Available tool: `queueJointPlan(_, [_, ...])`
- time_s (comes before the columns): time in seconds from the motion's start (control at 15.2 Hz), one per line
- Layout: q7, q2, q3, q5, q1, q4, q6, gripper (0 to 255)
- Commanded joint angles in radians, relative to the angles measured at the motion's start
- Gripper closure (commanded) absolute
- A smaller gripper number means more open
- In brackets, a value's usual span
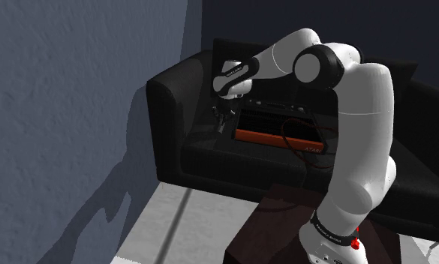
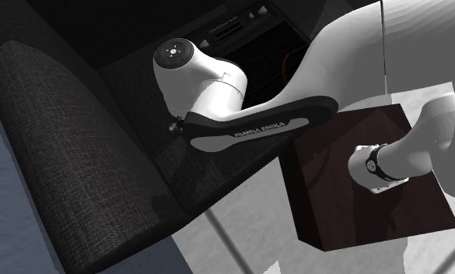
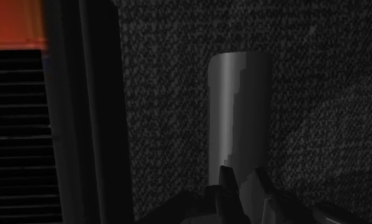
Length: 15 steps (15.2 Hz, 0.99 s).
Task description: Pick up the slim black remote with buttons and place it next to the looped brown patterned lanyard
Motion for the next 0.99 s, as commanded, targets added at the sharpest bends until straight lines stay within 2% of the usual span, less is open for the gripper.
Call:
queueJointPlan(0.0, [-0.001, 0.008, -0.002, 0.0, -0.003, -0.003, -0.001, 255])
queueJointPlan(0.13, [0.007, 0.0, 0.0, -0.001, 0.005, -0.026, 0.014, 255])
queueJointPlan(0.92, [0.022, -0.076, -0.006, -0.017, 0.008, 0.033, -0.119, 255])
